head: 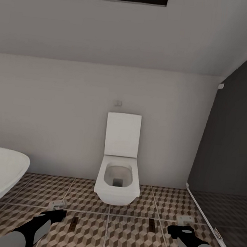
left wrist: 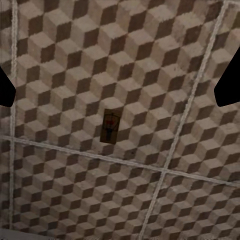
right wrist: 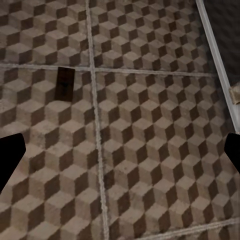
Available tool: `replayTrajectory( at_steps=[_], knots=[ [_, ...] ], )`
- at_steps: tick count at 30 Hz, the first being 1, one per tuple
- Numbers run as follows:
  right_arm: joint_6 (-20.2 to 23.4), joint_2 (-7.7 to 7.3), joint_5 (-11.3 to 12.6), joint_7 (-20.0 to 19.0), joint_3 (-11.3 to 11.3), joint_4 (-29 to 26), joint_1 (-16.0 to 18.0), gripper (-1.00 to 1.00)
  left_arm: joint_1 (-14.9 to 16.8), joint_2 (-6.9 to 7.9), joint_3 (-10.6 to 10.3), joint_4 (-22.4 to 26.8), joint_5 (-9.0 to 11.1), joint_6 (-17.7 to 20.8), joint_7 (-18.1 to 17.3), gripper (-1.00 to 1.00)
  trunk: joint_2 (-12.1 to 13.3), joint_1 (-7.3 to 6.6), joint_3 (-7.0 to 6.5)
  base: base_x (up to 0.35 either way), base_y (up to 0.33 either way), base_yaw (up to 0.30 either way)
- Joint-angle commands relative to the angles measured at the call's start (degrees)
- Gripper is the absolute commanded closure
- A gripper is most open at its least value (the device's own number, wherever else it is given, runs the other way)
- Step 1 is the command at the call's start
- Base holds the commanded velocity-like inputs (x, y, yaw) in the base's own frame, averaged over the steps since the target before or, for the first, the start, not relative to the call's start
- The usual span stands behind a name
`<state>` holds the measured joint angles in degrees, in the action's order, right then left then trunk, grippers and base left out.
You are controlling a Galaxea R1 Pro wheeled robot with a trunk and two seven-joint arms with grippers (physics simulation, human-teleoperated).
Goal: Take the four mousetraps from the cabinet in the bathroom and place them on the bathroom floor. Make sure all four end up on the same floor surface, and ensure that at least two of them are either under or directly next to the same bathroom sink.
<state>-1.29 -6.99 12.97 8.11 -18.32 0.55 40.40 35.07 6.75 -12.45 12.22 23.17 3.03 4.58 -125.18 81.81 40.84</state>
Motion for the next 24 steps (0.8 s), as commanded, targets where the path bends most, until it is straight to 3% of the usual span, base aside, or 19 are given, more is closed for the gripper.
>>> replayTrajectory(
  at_steps=[1,16,24],
  knots=[
    [-0.18,0.02,0.57,0.09,-0.48,0.06,0.04,-1.00,0.00,0.06,-0.47,0.16,0.47,0.32,0.34,-1.00,0.39,-0.24,-0.12,0.000,0.000,0.000],
    [-0.25,0.09,0.89,0.15,-0.46,0.09,0.05,-1.00,0.00,0.36,-0.54,-0.20,0.85,0.76,0.29,-1.00,6.40,-3.53,-2.81,0.000,0.000,0.000],
    [0.11,0.08,1.04,0.00,-0.41,0.79,0.05,-1.00,0.00,0.38,-0.62,-3.71,0.96,0.79,0.23,-1.00,9.61,-5.29,-4.25,0.000,0.000,0.000]
  ],
)
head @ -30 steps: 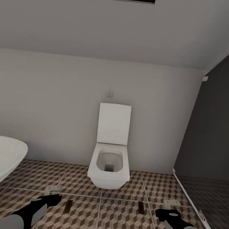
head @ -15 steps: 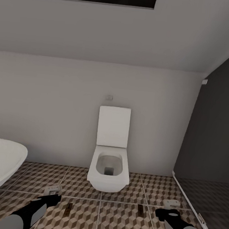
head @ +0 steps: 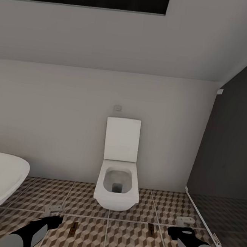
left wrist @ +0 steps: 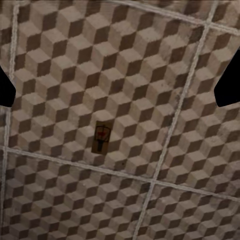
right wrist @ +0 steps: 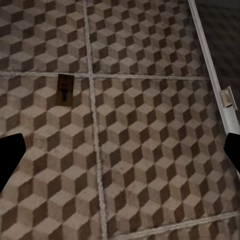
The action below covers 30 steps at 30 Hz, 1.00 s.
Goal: Take the four mousetraps from the cabinet in the bathroom and place them on the bathroom floor. Make sure all four end up on the same floor surface, and ensure that at least two of them are either under or directly next to the same bathroom sink.
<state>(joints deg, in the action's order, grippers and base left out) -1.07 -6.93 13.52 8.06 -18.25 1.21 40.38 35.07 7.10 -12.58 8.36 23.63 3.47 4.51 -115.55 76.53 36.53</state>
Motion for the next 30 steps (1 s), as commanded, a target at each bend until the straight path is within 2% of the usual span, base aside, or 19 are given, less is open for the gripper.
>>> replayTrajectory(
  at_steps=[1,8,14,30],
  knots=[
    [-0.07,0.01,0.50,0.02,-0.48,0.25,0.06,-1.00,0.00,0.03,-0.50,-0.52,0.51,0.34,0.29,-1.00,0.39,-0.24,-0.12,0.000,0.000,0.000],
    [0.02,0.00,0.53,-0.02,-0.48,0.56,-0.64,-1.00,0.00,0.02,-0.51,-4.39,0.56,0.22,0.19,-1.00,3.19,-1.77,-1.38,0.000,0.000,0.000],
    [0.02,0.06,0.54,0.02,-0.48,0.63,-2.81,-1.00,-0.02,0.02,-0.49,-7.10,0.64,0.13,0.16,-1.00,5.60,-3.09,-2.46,0.000,0.000,0.000],
    [0.10,-0.28,0.55,0.08,-0.41,0.72,-6.15,-1.00,-0.51,-0.10,-0.46,-8.14,0.67,0.38,0.15,-1.00,12.02,-6.60,-5.33,0.000,0.000,0.000]
  ],
)
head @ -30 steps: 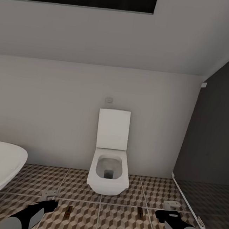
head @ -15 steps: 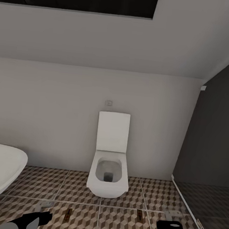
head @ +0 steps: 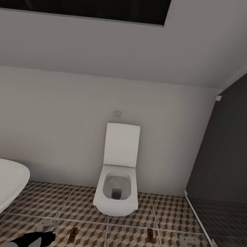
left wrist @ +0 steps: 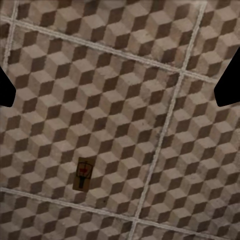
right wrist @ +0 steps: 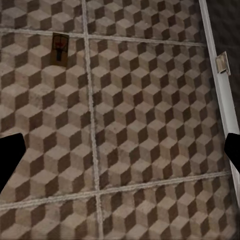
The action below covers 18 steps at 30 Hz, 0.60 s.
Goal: Take the four mousetraps from the cabinet in the bathroom and place them on the bathroom floor. Make sure all four end up on the same floor surface, and ensure that at least two of them are either under or directly next to the same bathroom sink.
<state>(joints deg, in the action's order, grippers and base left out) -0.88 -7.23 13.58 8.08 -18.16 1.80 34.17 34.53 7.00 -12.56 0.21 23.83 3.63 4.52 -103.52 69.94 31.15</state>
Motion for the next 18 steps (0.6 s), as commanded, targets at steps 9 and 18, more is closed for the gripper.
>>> replayTrajectory(
  at_steps=[9,18],
  knots=[
    [-0.07,0.01,0.50,0.18,-0.51,0.13,-2.03,-1.00,0.02,0.10,-0.46,-0.02,0.51,0.23,0.14,-1.00,3.59,-1.99,-1.56,0.000,0.000,0.000],
    [-0.03,0.11,0.55,0.27,-0.50,0.13,-3.70,-1.00,0.02,0.12,-0.46,-0.01,0.50,0.08,0.10,-1.00,7.20,-3.97,-3.18,0.000,0.000,0.000]
  ],
)
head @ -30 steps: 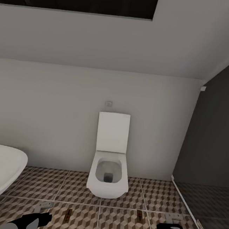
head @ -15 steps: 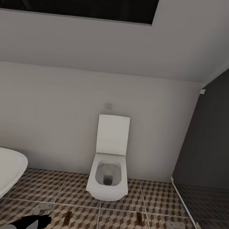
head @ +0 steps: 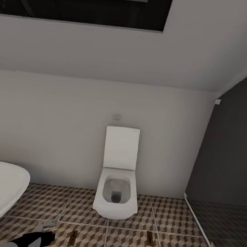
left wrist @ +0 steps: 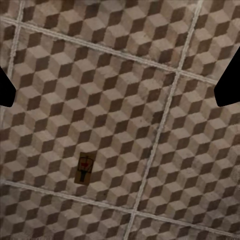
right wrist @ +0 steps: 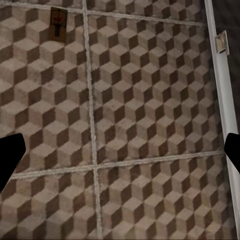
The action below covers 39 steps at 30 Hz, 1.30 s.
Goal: Take the four mousetraps from the cabinet in the bathroom and place them on the bathroom floor. Make sure all four end up on the same floor surface, and ensure that at least two of them are either under or directly next to the same bathroom sink.
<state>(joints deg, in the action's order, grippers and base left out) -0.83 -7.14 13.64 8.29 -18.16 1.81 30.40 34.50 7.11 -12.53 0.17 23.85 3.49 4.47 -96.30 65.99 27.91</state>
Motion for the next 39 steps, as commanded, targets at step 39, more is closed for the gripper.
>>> replayTrajectory(
  at_steps=[39],
  knots=[
    [-0.92,0.15,0.89,-0.01,-0.44,0.12,-8.09,-1.00,-5.76,-0.32,-0.48,0.01,0.41,-0.40,0.05,-1.00,15.62,-8.58,-6.95,0.000,0.000,0.000]
  ],
)
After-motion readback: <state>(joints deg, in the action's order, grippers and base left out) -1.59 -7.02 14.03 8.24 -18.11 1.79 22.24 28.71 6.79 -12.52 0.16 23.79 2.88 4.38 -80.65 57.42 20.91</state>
